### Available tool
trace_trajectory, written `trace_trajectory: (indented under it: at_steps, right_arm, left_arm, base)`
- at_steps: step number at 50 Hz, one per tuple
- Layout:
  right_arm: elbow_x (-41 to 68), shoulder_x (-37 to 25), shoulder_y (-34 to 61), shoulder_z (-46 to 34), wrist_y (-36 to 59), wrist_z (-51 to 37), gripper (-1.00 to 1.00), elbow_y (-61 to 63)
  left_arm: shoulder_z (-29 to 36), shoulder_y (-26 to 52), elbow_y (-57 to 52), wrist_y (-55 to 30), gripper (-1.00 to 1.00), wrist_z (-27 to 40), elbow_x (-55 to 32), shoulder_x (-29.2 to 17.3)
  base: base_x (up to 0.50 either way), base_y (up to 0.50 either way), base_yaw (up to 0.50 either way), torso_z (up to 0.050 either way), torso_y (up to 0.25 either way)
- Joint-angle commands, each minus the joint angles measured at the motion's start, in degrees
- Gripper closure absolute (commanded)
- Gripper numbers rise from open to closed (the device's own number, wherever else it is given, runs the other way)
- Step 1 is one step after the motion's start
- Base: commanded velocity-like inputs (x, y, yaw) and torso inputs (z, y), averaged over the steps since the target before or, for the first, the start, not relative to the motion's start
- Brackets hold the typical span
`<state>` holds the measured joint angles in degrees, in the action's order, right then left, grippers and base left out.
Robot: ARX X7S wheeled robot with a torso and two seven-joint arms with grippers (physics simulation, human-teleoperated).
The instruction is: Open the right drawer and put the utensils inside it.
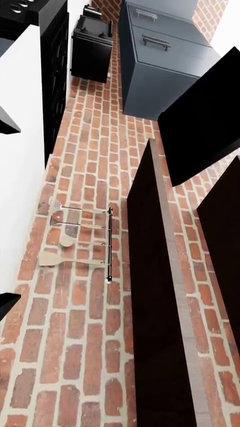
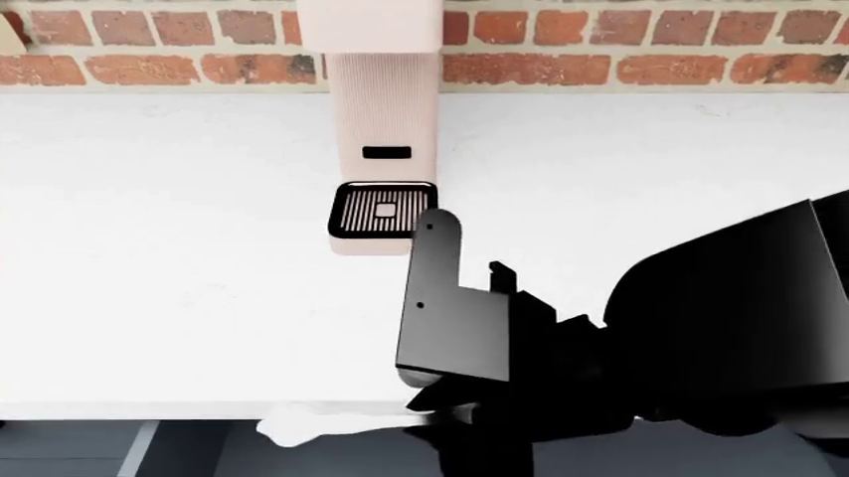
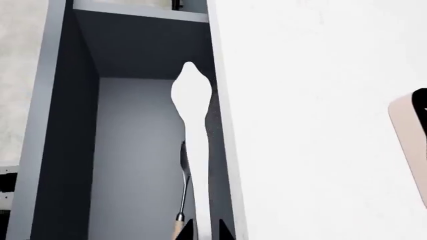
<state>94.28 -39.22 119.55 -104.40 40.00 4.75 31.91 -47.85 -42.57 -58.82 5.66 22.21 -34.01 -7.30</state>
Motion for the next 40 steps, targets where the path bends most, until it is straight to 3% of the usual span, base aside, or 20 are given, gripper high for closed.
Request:
trace_trajectory:
  at_steps: [1,40]
  right_arm:
    - [1.8,2.7,-0.4,0.8,0.0,-0.3,1.00,0.1]
    - [6.4,9.4,-6.3,2.9,-3.4,1.2,1.00,-5.6]
  left_arm:
    - [-0.1,0.1,0.1,0.0,-1.00,-0.1,-0.2,0.1]
    - [1.5,0.9,0.6,-0.6,-1.00,0.2,0.8,-0.8]
  base:
    - [0.00,0.00,0.00,0.000,0.000]
    - [0.00,0.00,0.00,0.000,0.000]
